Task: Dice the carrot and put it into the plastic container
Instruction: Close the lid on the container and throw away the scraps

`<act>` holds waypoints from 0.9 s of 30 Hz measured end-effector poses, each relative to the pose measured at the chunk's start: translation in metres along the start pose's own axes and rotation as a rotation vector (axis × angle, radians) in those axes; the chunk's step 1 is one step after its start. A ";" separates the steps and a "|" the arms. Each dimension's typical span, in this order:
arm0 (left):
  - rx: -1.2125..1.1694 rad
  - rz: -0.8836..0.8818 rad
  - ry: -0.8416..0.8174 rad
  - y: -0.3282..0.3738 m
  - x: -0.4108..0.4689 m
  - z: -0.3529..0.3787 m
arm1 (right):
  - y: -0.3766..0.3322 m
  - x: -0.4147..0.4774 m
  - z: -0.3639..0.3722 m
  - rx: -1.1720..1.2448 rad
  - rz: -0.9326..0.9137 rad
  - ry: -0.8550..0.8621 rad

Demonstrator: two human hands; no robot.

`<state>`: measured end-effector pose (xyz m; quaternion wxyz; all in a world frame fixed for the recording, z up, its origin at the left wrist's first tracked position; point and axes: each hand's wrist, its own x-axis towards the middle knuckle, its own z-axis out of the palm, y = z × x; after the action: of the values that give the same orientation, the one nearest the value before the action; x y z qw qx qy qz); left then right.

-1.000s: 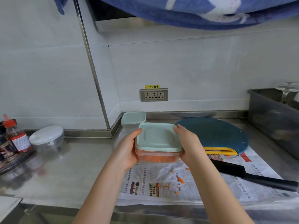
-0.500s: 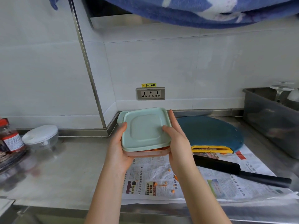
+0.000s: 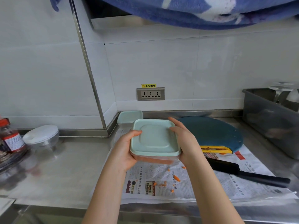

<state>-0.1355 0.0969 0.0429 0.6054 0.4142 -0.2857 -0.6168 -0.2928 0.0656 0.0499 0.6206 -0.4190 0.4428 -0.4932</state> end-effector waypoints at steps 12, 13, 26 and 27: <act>0.345 -0.131 0.051 0.011 0.002 0.005 | 0.014 0.003 -0.006 -0.285 -0.025 0.099; 0.374 -0.152 0.052 0.011 0.005 0.004 | 0.014 0.004 -0.007 -0.297 -0.034 0.098; 0.623 -0.054 0.312 -0.001 0.010 0.018 | 0.002 0.021 -0.009 -0.421 0.087 0.110; 0.605 -0.051 0.305 -0.003 0.010 0.018 | 0.002 0.024 -0.009 -0.434 0.082 0.102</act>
<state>-0.1516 0.0845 0.0478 0.4752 0.6695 -0.3515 -0.4498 -0.2977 0.0419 0.0426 0.5123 -0.4989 0.5859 -0.3813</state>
